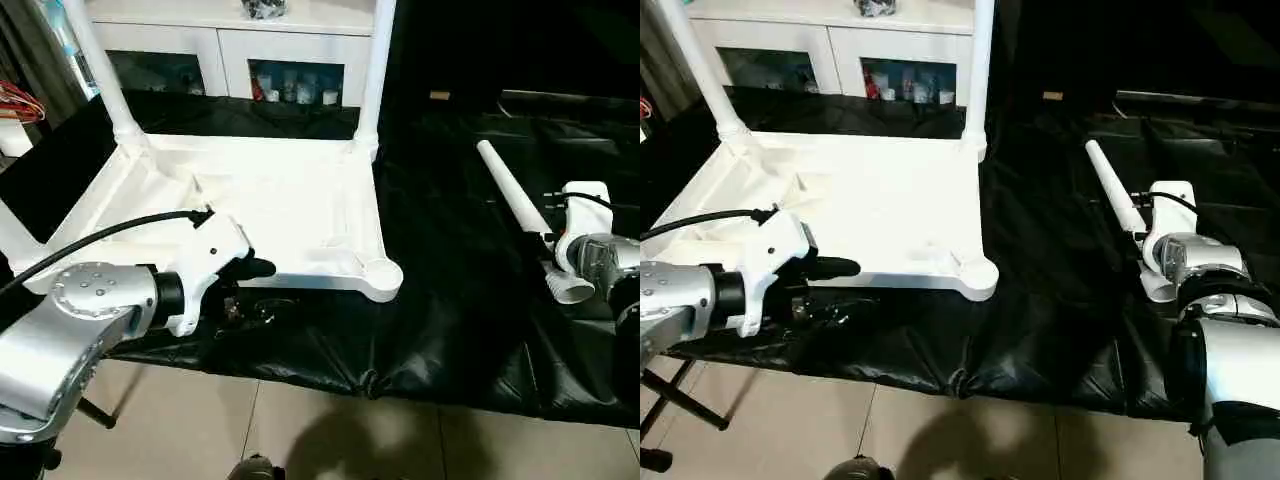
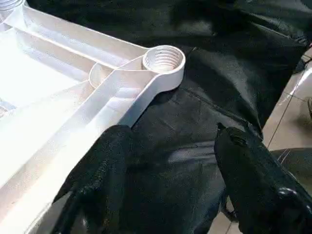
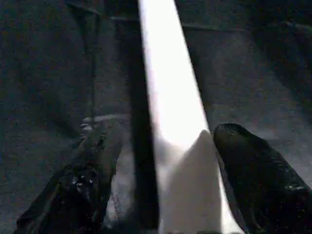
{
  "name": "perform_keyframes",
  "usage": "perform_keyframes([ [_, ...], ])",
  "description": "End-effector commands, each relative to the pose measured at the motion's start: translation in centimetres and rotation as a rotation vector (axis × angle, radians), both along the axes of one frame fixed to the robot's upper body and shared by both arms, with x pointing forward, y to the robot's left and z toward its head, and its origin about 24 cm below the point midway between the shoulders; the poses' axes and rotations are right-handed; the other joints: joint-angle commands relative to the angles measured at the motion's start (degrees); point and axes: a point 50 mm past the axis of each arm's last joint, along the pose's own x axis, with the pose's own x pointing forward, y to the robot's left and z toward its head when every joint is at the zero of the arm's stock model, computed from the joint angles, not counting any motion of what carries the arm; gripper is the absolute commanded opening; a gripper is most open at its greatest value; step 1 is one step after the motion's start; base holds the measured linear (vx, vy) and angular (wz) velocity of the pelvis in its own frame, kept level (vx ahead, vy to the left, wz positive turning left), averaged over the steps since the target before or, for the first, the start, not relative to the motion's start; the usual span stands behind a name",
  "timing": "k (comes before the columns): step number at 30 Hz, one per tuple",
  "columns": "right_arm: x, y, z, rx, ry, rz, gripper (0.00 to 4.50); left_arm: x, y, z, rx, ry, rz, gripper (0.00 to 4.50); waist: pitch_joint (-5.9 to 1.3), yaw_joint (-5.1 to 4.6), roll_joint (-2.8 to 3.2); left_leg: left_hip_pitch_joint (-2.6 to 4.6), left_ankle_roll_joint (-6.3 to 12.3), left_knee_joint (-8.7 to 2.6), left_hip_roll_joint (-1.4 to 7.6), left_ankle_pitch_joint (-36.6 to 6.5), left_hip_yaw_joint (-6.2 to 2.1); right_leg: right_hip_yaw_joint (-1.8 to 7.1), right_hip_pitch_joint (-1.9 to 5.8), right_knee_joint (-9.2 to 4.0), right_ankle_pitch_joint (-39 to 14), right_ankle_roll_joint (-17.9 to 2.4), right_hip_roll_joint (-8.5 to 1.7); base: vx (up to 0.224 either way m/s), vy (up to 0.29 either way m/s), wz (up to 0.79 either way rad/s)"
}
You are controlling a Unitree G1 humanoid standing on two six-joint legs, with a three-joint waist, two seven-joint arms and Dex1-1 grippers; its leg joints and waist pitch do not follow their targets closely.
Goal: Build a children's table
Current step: Pick table leg
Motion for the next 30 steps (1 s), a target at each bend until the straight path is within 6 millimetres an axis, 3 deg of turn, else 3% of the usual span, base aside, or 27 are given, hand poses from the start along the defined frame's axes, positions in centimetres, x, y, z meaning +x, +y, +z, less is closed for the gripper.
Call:
perform_keyframes([
  [1,-0.4,-1.0,0.3,-0.016,-0.021,-0.038,3.40,-0.2,0.1,0.4,0.002,-0.013,0.005,3.10,-2.90,-0.13,-0.38,0.83,1.30,-4.19,3.24,-16.6,-2.55,3.62,2.15,-5.62,-28.7,-4.8,-5.91,0.000,0.000,0.00],
  [5,-0.5,-1.3,0.3,-0.024,-0.014,-0.041,3.40,0.0,0.2,0.9,0.001,-0.031,0.010,3.10,-2.43,-0.33,-0.04,0.74,1.67,-4.18,3.02,-17.1,-2.53,3.52,2.08,-5.82,-29.5,-4.5,-5.78,0.000,0.000,0.00],
  [7,-0.4,-1.3,0.4,-0.032,-0.011,-0.037,3.40,0.3,0.2,1.3,-0.016,-0.049,0.019,3.10,-1.69,-0.67,0.73,0.73,1.51,-4.30,3.05,-18.3,-2.65,3.49,1.69,-5.96,-30.2,-4.4,-5.57,0.000,0.000,0.00],
  [8,-0.4,-1.3,0.6,-0.043,-0.010,-0.031,3.40,0.7,0.0,1.6,-0.037,-0.071,0.028,3.10,-1.82,-0.95,0.19,0.83,1.51,-4.28,2.91,-18.5,-2.65,3.34,2.01,-6.00,-30.8,-4.2,-5.53,0.000,0.000,0.00],
  [9,-0.4,-1.3,0.6,-0.043,-0.010,-0.031,3.40,0.7,0.0,1.6,-0.037,-0.071,0.028,3.10,-1.37,-1.20,0.56,0.74,1.54,-4.35,2.87,-18.6,-2.66,3.41,1.87,-6.06,-30.9,-4.1,-5.51,0.000,0.000,0.00],
  [10,-0.2,-1.3,0.9,-0.058,-0.016,-0.022,3.40,1.1,-0.2,2.0,-0.050,-0.099,0.043,3.10,-1.28,-1.37,0.48,1.00,1.86,-4.21,2.78,-18.0,-2.53,3.51,1.73,-6.24,-30.6,-4.2,-5.47,0.000,0.000,0.00],
  [12,0.0,-1.2,1.3,-0.065,-0.020,-0.002,3.40,1.3,-0.4,2.3,-0.065,-0.111,0.047,3.10,-0.47,-1.92,0.43,0.54,2.43,-4.34,2.70,-17.0,-2.54,3.55,1.84,-6.17,-30.3,-4.4,-5.44,0.000,0.000,0.00],
  [13,0.1,-1.2,1.5,-0.068,-0.020,0.010,3.40,1.4,-0.5,2.4,-0.072,-0.113,0.046,3.10,-0.43,-2.10,0.44,0.35,2.72,-4.34,2.77,-16.5,-2.66,3.48,2.05,-6.01,-30.2,-4.6,-5.45,0.000,0.000,0.00],
  [14,0.2,-1.2,1.8,-0.079,-0.021,0.027,3.40,1.4,-0.6,2.5,-0.075,-0.114,0.043,3.10,-0.02,-2.35,0.60,0.28,3.02,-4.31,2.81,-15.9,-2.60,3.63,1.81,-5.97,-29.3,-5.0,-5.49,0.000,0.000,0.00],
  [16,0.7,-1.0,2.9,-0.086,-0.039,0.062,3.40,1.3,-0.6,2.5,-0.076,-0.112,0.035,3.10,0.01,-3.04,0.39,-0.40,4.17,-4.27,2.88,-12.1,-2.61,3.83,2.16,-5.14,-23.9,-6.9,-5.34,0.000,0.000,0.00],
  [17,0.8,-1.0,3.2,-0.082,-0.045,0.068,3.40,1.3,-0.6,2.5,-0.076,-0.111,0.035,3.10,-0.32,-3.07,0.53,-0.44,4.59,-4.07,2.92,-10.3,-2.56,3.90,2.20,-4.83,-21.2,-7.8,-5.29,0.000,0.000,0.00],
  [18,0.8,-1.0,3.2,-0.082,-0.045,0.068,3.40,1.3,-0.6,2.5,-0.076,-0.111,0.035,3.10,-0.32,-3.43,0.45,-1.05,5.91,-3.80,2.94,-7.1,-2.51,3.93,2.29,-4.19,-15.8,-9.7,-5.12,0.000,0.000,0.00],
  [19,0.8,-1.0,3.3,-0.080,-0.048,0.068,3.40,1.2,-0.6,2.5,-0.076,-0.109,0.034,3.10,-0.31,-3.54,0.35,-1.13,6.62,-3.68,2.95,-5.6,-2.42,4.00,2.21,-3.96,-13.3,-10.5,-5.01,0.000,0.000,0.00],
  [21,1.0,-1.1,4.1,-0.086,-0.052,0.066,3.40,1.1,-0.5,2.3,-0.069,-0.096,0.028,3.10,-0.29,-3.98,0.19,-1.80,10.11,-3.23,2.75,-1.3,-2.27,3.94,2.16,-3.20,-6.7,-13.0,-4.86,0.000,0.000,0.00],
  [23,1.1,-1.2,4.6,-0.079,-0.048,0.062,3.40,0.9,-0.4,2.3,-0.062,-0.083,0.017,3.10,0.19,-4.32,-0.09,-1.79,11.40,-3.20,2.88,-1.6,-2.12,3.86,1.96,-3.54,-8.3,-13.3,-4.88,0.000,0.000,0.00],
  [25,1.1,-1.3,4.7,-0.074,-0.042,0.058,3.13,0.8,-0.4,2.3,-0.060,-0.078,0.013,3.13,0.54,-4.50,-0.07,-1.68,10.98,-3.28,2.94,-2.7,-2.11,3.83,2.02,-3.77,-11.5,-12.9,-4.97,0.000,0.000,0.00],
  [27,1.0,-1.3,5.1,-0.061,-0.006,0.073,3.13,0.6,-0.3,2.3,-0.049,-0.053,-0.014,3.13,1.03,-4.64,-0.08,-1.42,10.12,-3.43,3.09,-3.6,-2.10,3.91,1.86,-3.98,-14.1,-12.2,-4.99,0.000,0.000,0.00],
  [30,0.9,-1.2,5.3,-0.048,0.041,0.094,2.74,0.5,-0.1,2.3,-0.037,-0.037,-0.033,3.13,1.41,-4.78,-0.32,-1.34,9.43,-3.54,3.25,-4.0,-2.05,4.06,1.80,-4.02,-14.5,-12.3,-5.00,0.000,0.000,0.00],
])
